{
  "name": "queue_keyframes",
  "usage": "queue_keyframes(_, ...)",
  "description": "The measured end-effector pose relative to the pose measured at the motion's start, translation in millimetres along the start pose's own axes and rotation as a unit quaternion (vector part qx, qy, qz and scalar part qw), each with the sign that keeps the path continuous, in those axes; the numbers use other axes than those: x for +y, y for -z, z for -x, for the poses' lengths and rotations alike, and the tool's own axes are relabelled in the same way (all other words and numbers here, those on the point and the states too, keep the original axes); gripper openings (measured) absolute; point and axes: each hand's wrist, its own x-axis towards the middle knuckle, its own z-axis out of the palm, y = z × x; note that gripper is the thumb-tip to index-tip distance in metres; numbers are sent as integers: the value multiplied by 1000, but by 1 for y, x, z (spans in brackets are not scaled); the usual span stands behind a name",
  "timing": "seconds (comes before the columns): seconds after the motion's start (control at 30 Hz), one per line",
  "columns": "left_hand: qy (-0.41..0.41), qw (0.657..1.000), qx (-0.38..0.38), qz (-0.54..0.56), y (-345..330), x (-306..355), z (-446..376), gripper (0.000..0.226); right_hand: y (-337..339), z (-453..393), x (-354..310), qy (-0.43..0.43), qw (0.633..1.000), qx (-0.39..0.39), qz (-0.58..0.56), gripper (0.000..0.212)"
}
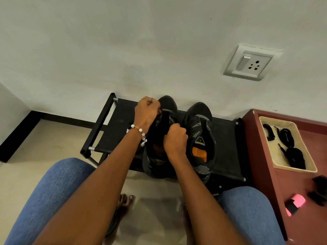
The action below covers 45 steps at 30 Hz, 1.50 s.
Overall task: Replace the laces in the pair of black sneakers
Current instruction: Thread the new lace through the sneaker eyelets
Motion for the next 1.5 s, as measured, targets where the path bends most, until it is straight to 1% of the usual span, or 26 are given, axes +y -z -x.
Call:
queue_keyframes(0.07,-49,990,-28,-126,0,-3,-1,12,-1,0,0,1,1000,2,7,25)
queue_keyframes(0.1,-72,975,-48,-207,0,-3,-2,16,-1,0,1,2,1000,3,12,25)
queue_keyframes(0.17,-107,916,-76,-380,-3,0,-1,14,-2,0,1,2,1000,2,17,25)
queue_keyframes(0.23,-125,870,-79,-470,-5,2,-1,15,-2,-1,1,0,1000,1,20,26)
queue_keyframes(0.3,-130,857,-59,-496,-6,3,-2,19,-3,-2,1,-4,1000,-1,17,26)
queue_keyframes(0.4,-129,854,-47,-502,-7,2,-3,14,-3,-2,0,-13,1000,-6,16,27)
queue_keyframes(0.47,-143,835,-36,-529,-9,2,-1,14,-3,-3,0,-16,1000,-8,18,28)
queue_keyframes(0.53,-146,817,-41,-556,-11,1,-2,15,-2,-3,0,-16,1000,-8,18,28)
queue_keyframes(0.57,-131,822,-56,-551,-11,0,-4,16,-3,-3,0,-16,1000,-7,16,27)
queue_keyframes(0.6,-114,840,-74,-526,-10,-1,-6,16,-3,-3,0,-14,1000,-6,13,27)
queue_keyframes(0.67,-74,896,-106,-425,-6,-2,-10,19,-3,-2,1,-11,1000,-1,6,25)
queue_keyframes(0.77,-25,963,-95,-249,1,4,-7,17,-3,-2,1,-7,1000,1,2,24)
queue_keyframes(0.83,20,992,-79,-95,6,14,-4,23,-2,-1,1,-7,1000,4,-5,25)
queue_keyframes(0.9,44,994,-72,70,8,24,-1,27,-2,-1,1,-10,1000,6,-17,26)
queue_keyframes(0.93,49,984,-69,160,9,29,0,28,-3,-1,2,-12,1000,4,-23,26)
queue_keyframes(1.0,56,940,-49,332,12,36,-1,28,-3,-2,2,-17,1000,0,-26,26)
queue_keyframes(1.07,63,907,-31,414,19,38,-3,28,-3,-3,2,-20,999,-4,-27,24)
queue_keyframes(1.1,67,911,-27,406,22,38,-4,28,-4,-3,3,-21,999,-3,-28,24)
queue_keyframes(1.17,57,959,-30,277,24,34,-5,24,-4,-3,3,-19,999,-1,-25,23)
queue_keyframes(1.2,28,987,-32,153,23,30,-4,22,-4,-3,3,-18,1000,-1,-23,23)
queue_keyframes(1.23,-17,999,-34,15,20,26,-3,19,-5,-3,2,-17,1000,1,-22,23)
queue_keyframes(1.27,-71,990,-41,-111,17,21,-3,17,-5,-3,2,-17,1000,3,-22,22)
queue_keyframes(1.3,-118,968,-57,-214,13,16,-3,17,-6,-4,2,-17,1000,6,-22,22)
queue_keyframes(1.37,-161,913,-89,-364,5,5,-1,19,-7,-4,3,-17,1000,11,-20,21)
queue_keyframes(1.43,-169,877,-82,-441,0,-3,0,16,-9,-4,3,-14,1000,14,-13,20)
queue_keyframes(1.5,-186,855,-46,-483,-5,-7,1,16,-8,-4,3,-14,1000,13,-7,21)
